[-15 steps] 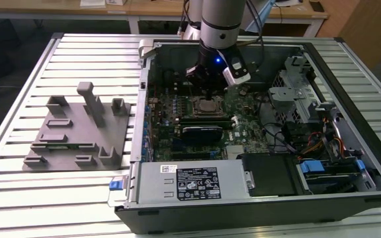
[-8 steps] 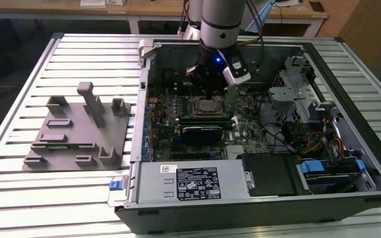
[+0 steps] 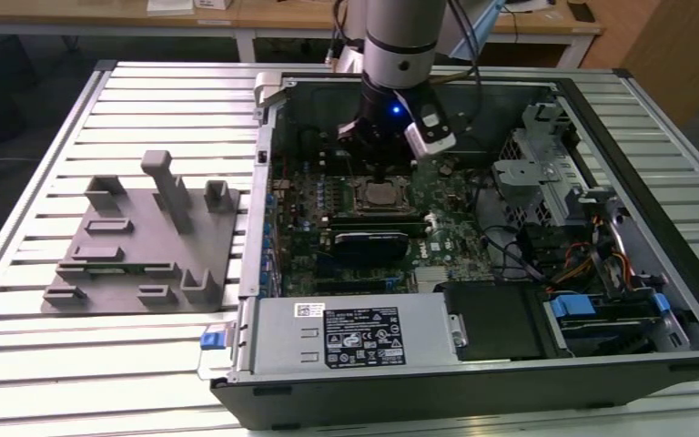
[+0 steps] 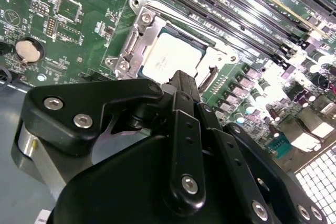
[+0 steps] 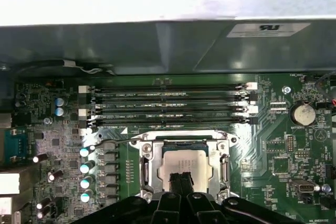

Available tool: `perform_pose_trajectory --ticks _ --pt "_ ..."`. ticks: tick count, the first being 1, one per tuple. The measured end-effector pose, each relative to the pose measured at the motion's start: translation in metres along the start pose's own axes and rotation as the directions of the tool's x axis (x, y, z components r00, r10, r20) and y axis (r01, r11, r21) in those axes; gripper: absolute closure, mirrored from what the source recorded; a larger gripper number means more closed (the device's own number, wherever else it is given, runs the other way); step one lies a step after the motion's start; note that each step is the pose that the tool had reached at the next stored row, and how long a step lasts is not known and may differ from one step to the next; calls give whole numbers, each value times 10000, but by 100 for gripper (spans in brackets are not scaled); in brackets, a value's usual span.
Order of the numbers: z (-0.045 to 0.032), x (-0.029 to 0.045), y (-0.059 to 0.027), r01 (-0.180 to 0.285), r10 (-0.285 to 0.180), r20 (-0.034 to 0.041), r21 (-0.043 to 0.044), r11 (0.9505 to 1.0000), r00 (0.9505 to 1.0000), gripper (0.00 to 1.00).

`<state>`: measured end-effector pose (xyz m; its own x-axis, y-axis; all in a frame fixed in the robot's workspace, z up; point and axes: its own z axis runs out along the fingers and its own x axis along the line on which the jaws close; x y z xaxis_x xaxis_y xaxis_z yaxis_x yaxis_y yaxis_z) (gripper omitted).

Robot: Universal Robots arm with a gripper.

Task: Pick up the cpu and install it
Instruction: 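Install the first cpu locking lever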

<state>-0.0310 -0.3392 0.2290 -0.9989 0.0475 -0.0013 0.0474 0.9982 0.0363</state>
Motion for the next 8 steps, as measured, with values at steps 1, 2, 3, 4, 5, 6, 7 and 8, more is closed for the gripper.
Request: perform_pose_trajectory --ticks 1,2,3,4,5,6,7,8 --pt "0 7 0 -1 1 0 0 10000 10000 89" --pt "0 15 -1 0 0 0 0 10000 10000 89" --pt "0 23 -2 0 0 0 0 10000 10000 89" --pt "0 32 -2 0 0 0 0 10000 10000 89" --pt "0 42 -3 -1 1 1 -1 10000 10000 89" --pt "0 53 -3 -1 1 0 -1 10000 10000 89" --pt "0 66 -4 0 0 0 0 10000 10000 89" --pt "0 79 -5 0 0 0 0 10000 10000 89"
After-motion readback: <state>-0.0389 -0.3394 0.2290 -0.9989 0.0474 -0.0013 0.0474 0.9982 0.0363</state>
